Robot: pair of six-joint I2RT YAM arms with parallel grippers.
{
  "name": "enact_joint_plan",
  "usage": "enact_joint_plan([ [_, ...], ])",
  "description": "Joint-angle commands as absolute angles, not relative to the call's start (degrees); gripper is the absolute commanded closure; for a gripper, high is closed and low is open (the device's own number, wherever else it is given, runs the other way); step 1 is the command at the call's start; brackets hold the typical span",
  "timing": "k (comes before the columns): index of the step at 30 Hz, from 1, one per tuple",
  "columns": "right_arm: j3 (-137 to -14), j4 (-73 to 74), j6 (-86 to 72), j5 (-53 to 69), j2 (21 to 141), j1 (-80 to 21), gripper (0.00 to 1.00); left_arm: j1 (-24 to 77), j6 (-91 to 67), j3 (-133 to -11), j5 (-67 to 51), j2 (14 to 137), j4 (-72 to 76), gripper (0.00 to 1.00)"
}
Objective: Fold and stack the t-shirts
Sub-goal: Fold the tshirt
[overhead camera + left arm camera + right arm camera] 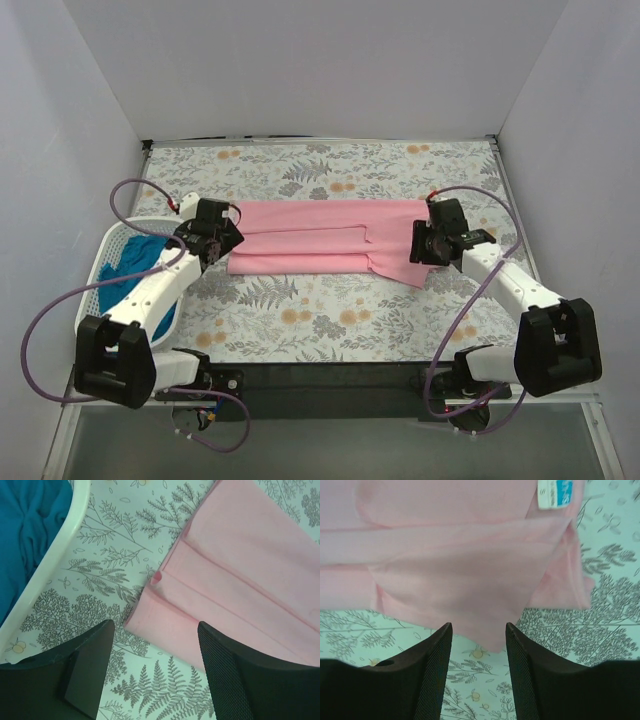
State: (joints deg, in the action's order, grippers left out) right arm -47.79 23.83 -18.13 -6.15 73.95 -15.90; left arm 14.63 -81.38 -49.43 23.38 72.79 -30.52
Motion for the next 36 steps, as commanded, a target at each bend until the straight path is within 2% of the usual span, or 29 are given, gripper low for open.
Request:
enact_joint_plan([
  [1, -43.3, 24.6, -21.3, -9.1, 74.1, -17.6, 0.47, 15.8, -79.5, -44.7, 24.8, 67.0, -29.4, 0.33],
  [6, -38.3, 21.4, -24.1, -10.4, 72.5, -17.8, 0.48, 16.4, -78.8, -38.9, 24.4, 61.2, -26.7, 0.33],
  [15, -34.9, 16.3, -26.6, -9.6, 75.5, -17.8, 0.54, 16.5, -77.7, -39.8, 24.5, 63.1, -25.8, 0.33],
  [18, -34.3, 15.7, -26.6, -9.1, 76.4, -17.8, 0.64, 16.5, -77.7, -39.6, 24.3, 62.8, -25.8, 0.33],
  [21, -34.9, 16.4, -26.2, -8.1, 75.9, -17.8, 0.84, 16.5, -77.8, -39.8, 24.8, 62.8, -25.7, 0.34],
  [22, -35.3, 16.8, -26.0, -7.8, 75.5, -17.8, 0.95, 16.5, -77.9, -39.8, 24.9, 62.8, -25.7, 0.34],
  [23, -36.5, 17.0, -25.8, -7.7, 74.6, -17.8, 0.99, 16.5, -78.0, -39.8, 25.0, 62.9, -25.6, 0.34],
  [30, -46.9, 19.9, -23.5, -6.7, 74.3, -17.8, 0.99, 16.5, -77.8, -40.1, 24.5, 64.2, -25.5, 0.34],
  [36, -58.3, 20.4, -21.1, -6.0, 82.2, -17.6, 0.99, 16.5, -77.6, -40.2, 24.3, 64.8, -25.4, 0.34],
])
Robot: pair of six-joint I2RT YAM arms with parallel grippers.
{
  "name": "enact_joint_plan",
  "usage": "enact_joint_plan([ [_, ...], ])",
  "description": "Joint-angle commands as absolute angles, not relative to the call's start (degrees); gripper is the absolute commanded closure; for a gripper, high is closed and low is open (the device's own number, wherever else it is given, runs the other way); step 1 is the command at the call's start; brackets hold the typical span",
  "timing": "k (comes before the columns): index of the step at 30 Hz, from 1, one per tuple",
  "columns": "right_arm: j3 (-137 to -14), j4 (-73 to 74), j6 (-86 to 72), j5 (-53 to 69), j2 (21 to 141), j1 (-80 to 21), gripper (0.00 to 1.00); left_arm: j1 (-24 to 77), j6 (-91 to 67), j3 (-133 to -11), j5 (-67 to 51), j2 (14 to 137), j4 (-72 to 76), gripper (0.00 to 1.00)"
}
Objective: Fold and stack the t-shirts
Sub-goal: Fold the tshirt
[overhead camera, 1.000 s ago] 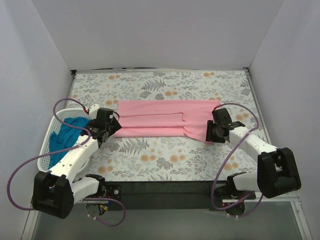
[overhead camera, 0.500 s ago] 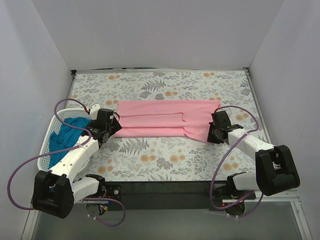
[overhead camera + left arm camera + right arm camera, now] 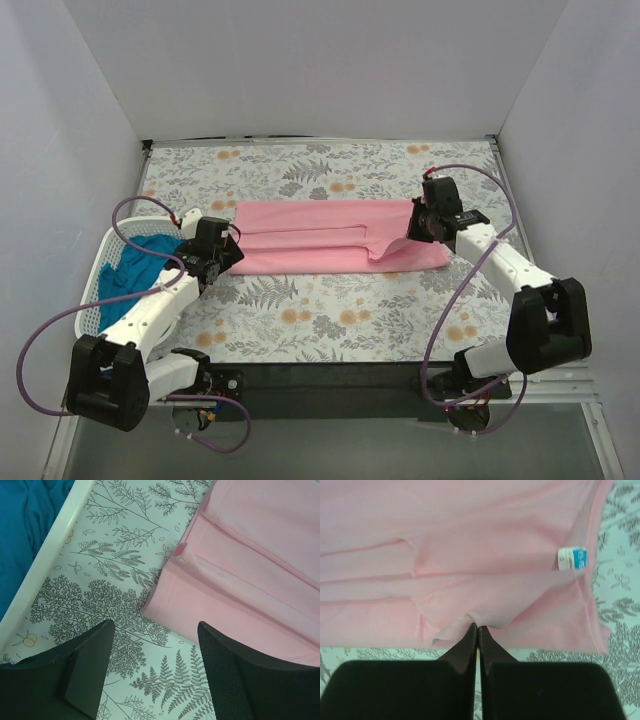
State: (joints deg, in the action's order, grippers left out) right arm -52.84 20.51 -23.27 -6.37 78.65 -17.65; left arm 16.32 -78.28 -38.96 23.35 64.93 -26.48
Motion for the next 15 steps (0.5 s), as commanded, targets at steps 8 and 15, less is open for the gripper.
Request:
enact_joint_plan([
  [8, -69.5, 20.3, -20.8, -3.7, 95.2, -13.4, 0.99, 16.5, -77.3, -40.1, 23.6, 66.0, -25.3, 0.34],
  [15, -75.8, 19.8, -22.9, -0.4, 102.7, -8.9, 0.99, 16.5, -77.2, -40.3, 23.1, 67.3, -25.3, 0.34],
])
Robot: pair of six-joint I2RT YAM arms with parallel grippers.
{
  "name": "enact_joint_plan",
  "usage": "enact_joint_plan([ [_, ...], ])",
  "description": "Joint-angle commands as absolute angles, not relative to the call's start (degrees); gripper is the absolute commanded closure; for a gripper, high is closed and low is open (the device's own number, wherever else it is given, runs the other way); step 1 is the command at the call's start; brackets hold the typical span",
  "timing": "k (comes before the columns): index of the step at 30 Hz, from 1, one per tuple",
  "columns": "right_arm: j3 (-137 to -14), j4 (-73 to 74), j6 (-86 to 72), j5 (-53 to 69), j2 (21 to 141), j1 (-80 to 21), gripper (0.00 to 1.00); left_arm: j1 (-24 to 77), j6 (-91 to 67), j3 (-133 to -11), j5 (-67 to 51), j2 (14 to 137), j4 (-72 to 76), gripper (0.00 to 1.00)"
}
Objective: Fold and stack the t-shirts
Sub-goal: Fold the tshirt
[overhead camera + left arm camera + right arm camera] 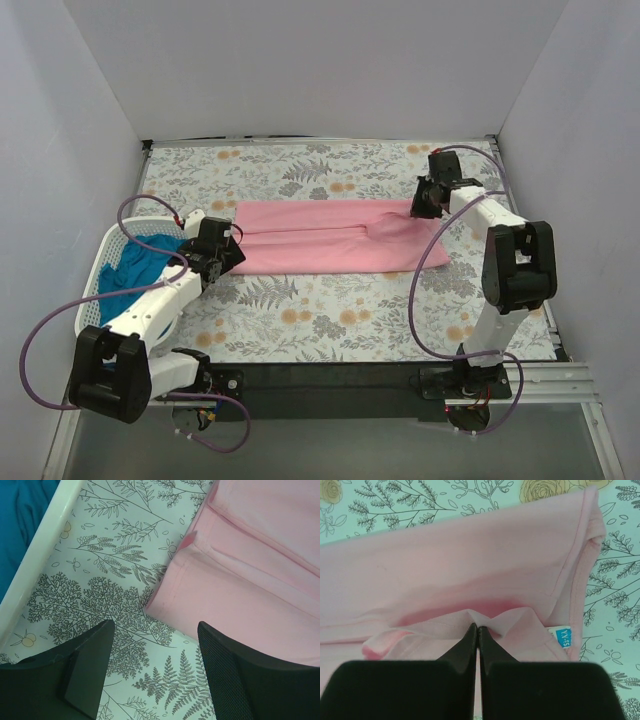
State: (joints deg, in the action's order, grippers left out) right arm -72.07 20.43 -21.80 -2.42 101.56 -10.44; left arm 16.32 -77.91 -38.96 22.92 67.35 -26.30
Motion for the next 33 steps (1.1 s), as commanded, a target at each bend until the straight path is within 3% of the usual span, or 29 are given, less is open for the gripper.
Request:
enact_joint_plan([
  [1, -76.0, 19.5, -23.4, 1.6, 103.2, -8.0, 0.99, 16.5, -77.3, -40.3, 22.9, 67.5, -25.3, 0.34],
  [6, -78.9, 18.5, -23.4, 3.6, 107.0, -7.3, 0.92, 16.5, -77.2, -40.5, 22.7, 68.1, -25.2, 0.34],
  [9, -81.4, 18.5, -22.0, 5.4, 109.2, -7.3, 0.8, 16.5, -77.0, -40.4, 22.4, 68.4, -25.3, 0.34],
  [10, -81.9, 18.5, -21.9, 5.9, 109.7, -7.2, 0.69, 16.5, -77.2, -40.4, 22.3, 68.3, -25.2, 0.34],
  [13, -82.3, 18.6, -21.4, 6.2, 109.9, -7.2, 0.53, 16.5, -77.1, -40.5, 22.2, 68.5, -25.2, 0.34],
  [20, -71.5, 17.4, -20.5, 1.1, 97.9, -6.3, 0.51, 16.5, -77.0, -41.0, 20.2, 68.6, -25.0, 0.34],
  [28, -45.8, 0.9, -26.0, 19.1, 82.8, 1.6, 0.57, 16.5, -77.7, -47.4, 12.8, 76.2, -24.2, 0.34],
  [33, -34.1, -9.6, -29.0, 25.5, 82.3, 6.6, 0.57, 16.4, -79.2, -49.0, 11.9, 82.2, -24.3, 0.35],
])
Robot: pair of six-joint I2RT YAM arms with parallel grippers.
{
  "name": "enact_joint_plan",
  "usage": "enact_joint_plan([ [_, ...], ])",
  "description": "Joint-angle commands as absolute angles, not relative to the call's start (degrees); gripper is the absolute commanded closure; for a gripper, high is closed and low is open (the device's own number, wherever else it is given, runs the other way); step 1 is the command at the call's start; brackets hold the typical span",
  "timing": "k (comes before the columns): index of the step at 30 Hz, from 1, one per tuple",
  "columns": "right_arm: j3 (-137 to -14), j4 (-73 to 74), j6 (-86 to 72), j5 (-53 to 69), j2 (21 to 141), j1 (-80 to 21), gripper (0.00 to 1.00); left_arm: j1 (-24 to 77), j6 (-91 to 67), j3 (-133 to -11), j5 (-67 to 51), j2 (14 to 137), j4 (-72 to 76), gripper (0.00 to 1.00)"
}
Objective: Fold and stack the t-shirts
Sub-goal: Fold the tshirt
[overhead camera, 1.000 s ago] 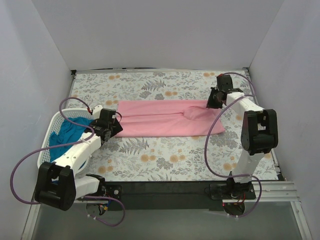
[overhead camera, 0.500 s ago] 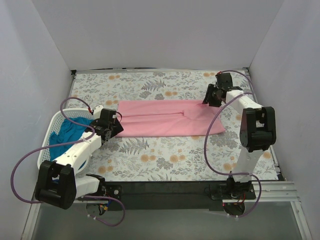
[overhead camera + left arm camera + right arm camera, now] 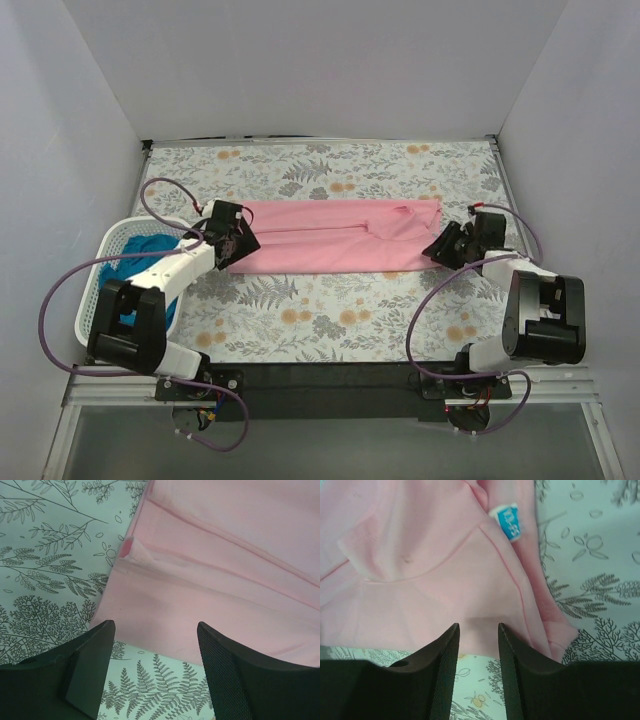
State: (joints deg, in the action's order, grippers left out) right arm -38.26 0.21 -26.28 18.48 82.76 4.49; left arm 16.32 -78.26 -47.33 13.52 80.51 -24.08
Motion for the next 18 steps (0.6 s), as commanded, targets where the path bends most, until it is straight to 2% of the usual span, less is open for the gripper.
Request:
enact_joint_plan([
  [1, -33.1, -10.5, -29.4, 26.1, 83.3, 8.6, 0.57, 16.4, -80.1, -49.0, 12.4, 83.1, -25.0, 0.35],
  [9, -28.8, -11.6, -30.4, 23.4, 83.7, 15.6, 0.59, 12.8, -82.0, -47.4, 12.6, 88.4, -30.4, 0.37],
  [18, -38.1, -12.7, -28.6, 30.0, 78.4, 10.9, 0.52, 14.0, -79.5, -43.5, 12.5, 78.8, -27.6, 0.37],
])
